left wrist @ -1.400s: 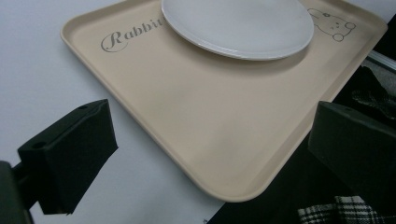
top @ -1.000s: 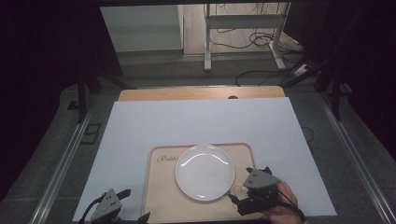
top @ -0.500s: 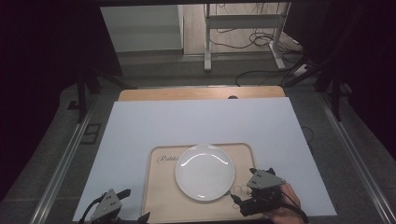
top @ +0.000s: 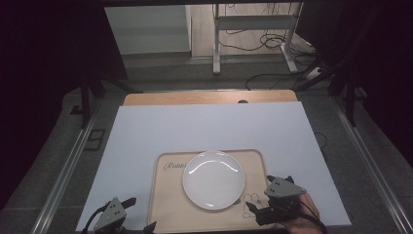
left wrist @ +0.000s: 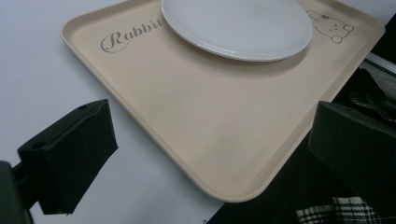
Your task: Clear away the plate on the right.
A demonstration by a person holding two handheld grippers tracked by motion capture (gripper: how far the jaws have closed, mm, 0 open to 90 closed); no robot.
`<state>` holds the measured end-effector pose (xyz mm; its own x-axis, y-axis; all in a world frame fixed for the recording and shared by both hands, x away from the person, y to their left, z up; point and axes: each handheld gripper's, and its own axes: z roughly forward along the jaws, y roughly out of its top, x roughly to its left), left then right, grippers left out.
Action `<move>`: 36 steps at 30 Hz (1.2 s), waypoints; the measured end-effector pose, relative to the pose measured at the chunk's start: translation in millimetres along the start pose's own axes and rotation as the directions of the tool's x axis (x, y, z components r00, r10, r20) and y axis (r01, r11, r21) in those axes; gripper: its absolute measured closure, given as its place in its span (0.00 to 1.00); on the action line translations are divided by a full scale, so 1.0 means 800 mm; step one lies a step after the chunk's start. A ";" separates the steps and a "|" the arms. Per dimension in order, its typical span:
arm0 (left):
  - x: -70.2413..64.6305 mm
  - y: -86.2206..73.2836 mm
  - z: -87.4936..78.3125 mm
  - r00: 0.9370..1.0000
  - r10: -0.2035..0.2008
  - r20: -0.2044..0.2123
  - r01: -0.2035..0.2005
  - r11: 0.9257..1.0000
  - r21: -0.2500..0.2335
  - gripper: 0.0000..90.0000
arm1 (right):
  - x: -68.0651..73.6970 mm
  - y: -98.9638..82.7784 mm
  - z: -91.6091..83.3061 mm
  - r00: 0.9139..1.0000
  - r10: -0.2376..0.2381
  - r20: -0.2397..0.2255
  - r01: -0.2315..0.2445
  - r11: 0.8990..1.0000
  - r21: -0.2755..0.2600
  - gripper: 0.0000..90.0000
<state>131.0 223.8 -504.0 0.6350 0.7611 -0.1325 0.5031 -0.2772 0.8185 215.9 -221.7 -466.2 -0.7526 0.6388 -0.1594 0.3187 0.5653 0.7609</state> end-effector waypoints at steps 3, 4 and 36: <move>0.000 0.000 0.000 1.000 0.000 0.000 0.000 1.000 0.000 0.01 | -0.002 -0.002 -0.003 1.000 0.009 0.011 -0.009 1.000 -0.004 0.00; 0.000 0.000 0.000 1.000 0.000 0.000 0.000 1.000 0.000 0.01 | -0.003 -0.003 -0.004 1.000 0.011 0.012 -0.011 1.000 -0.006 0.00; 0.001 0.000 -0.001 1.000 -0.005 0.005 0.005 1.000 -0.004 0.01 | -0.026 -0.029 -0.042 0.990 0.096 0.102 -0.091 0.994 -0.053 0.00</move>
<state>131.3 225.1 -503.9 0.6354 0.7594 -0.1400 0.5040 -0.2705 0.8202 204.7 -265.6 -459.8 -0.6560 0.7400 -0.1484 0.3548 0.4760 0.8047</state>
